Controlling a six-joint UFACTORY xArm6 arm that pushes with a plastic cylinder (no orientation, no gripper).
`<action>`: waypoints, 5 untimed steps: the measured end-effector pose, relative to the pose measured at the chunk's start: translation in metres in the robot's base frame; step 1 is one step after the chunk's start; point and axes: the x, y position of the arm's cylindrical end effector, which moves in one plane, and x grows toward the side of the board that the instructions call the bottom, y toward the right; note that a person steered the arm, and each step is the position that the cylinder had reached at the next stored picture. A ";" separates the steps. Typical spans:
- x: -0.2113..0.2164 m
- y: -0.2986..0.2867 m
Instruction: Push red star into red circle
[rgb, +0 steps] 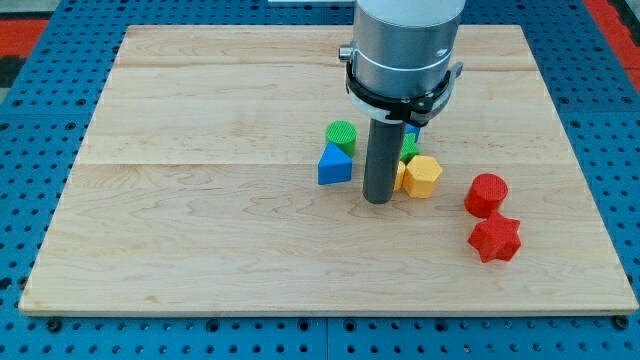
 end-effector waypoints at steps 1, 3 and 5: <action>0.041 0.025; 0.106 0.111; 0.087 0.174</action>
